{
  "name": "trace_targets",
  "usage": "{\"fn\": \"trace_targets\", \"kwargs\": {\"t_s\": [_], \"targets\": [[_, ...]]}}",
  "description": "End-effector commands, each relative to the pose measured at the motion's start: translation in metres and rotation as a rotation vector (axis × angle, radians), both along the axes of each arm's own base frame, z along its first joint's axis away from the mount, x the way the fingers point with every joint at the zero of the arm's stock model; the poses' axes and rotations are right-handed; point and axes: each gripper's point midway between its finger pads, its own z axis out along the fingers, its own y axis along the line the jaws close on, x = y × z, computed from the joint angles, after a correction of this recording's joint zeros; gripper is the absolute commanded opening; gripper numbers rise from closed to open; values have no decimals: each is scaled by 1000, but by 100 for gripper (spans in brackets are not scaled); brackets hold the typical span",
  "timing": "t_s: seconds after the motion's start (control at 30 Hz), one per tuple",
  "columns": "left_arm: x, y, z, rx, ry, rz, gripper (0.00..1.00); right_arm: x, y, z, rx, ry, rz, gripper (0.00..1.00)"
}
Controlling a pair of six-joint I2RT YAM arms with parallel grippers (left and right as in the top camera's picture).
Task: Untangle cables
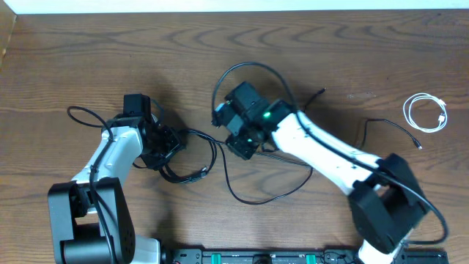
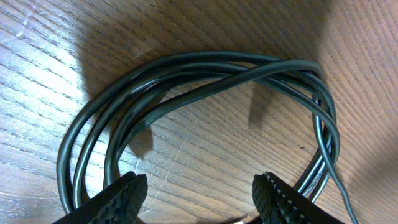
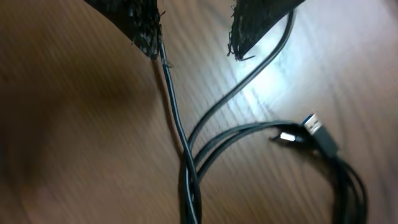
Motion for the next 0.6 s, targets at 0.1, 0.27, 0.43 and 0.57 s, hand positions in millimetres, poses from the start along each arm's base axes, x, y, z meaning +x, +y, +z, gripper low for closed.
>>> {"fn": "trace_targets", "kwargs": {"t_s": [0.1,0.27,0.43,0.57], "targets": [[-1,1,1,9,2,10,60,3,8,-36,-50,-13,36,34],[-1,1,1,9,2,10,59,8,12,-60,-58,-3,36,35],[-1,1,1,9,2,10,60,7,13,-73,-69,8,39,32],[-1,1,1,9,2,10,60,3,12,-75,-78,25,41,13]]}}
